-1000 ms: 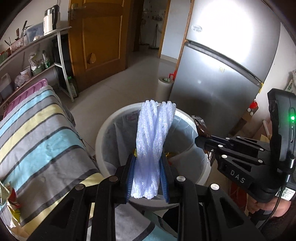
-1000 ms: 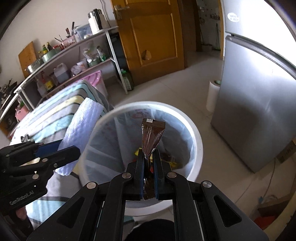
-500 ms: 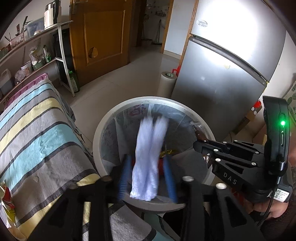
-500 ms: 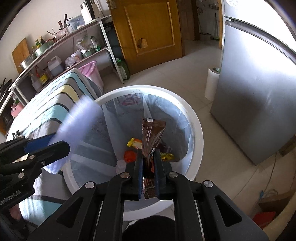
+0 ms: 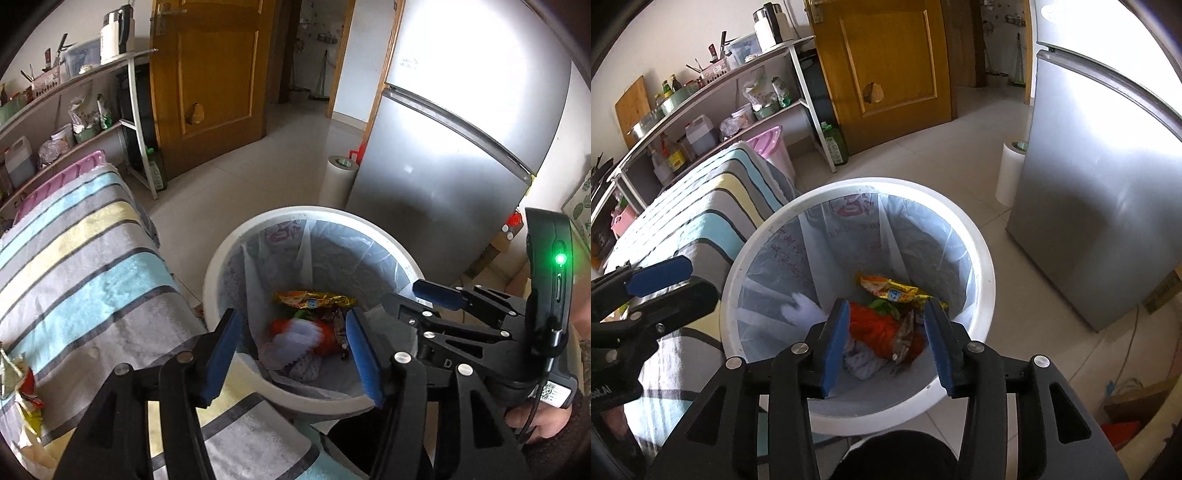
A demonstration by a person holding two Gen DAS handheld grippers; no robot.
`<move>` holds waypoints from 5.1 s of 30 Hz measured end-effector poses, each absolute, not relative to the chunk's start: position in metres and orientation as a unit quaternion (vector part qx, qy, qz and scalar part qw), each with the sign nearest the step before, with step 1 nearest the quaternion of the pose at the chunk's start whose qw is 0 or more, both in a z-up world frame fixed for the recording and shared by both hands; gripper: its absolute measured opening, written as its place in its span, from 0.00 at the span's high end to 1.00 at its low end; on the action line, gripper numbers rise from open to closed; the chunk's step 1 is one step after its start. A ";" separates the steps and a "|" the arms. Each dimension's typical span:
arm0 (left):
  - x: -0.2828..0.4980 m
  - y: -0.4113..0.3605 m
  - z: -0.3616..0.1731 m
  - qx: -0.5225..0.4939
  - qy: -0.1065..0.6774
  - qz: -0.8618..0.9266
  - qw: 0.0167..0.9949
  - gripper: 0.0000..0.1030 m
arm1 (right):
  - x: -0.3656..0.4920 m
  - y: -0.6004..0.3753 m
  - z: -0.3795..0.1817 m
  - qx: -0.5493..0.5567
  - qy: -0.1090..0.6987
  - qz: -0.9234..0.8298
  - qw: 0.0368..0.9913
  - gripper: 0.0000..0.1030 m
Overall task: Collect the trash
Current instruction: 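Carry foam net and brown wrapper to the bin and open both tools, then reach both tools back toward the white paper bag and yellow wrapper, then grasp white paper bag with left tool while right tool grasps yellow wrapper, then carry paper bag and yellow wrapper over the bin and open both tools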
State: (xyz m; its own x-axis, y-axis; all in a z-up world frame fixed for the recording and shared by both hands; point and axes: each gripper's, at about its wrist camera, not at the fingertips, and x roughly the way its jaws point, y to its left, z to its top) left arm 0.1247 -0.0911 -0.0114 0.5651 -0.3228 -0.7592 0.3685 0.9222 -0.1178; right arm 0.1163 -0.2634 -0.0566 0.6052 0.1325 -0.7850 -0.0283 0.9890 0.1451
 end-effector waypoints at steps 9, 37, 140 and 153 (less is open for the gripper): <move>0.109 -0.065 0.003 0.020 0.402 -0.182 0.897 0.39 | 0.100 -0.254 -0.038 0.063 0.417 0.049 0.905 0.57; 0.041 0.089 0.017 -0.012 0.356 -0.044 0.933 0.31 | 0.075 -0.140 -0.001 0.030 0.363 0.158 0.918 0.52; 0.050 0.153 -0.037 -0.016 0.437 -0.030 0.899 0.52 | 0.099 0.003 -0.038 -0.007 0.418 0.278 0.865 0.72; 0.050 0.129 -0.014 -0.002 0.416 -0.040 0.909 0.57 | 0.095 -0.029 -0.026 0.016 0.401 0.267 0.876 0.72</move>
State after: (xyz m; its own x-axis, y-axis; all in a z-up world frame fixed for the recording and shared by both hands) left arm 0.0496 0.1295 -0.0140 0.6509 -0.0747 -0.7555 0.0706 0.9968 -0.0377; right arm 0.0954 -0.0286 -0.0264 0.5364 0.4808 -0.6937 -0.4551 0.8569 0.2420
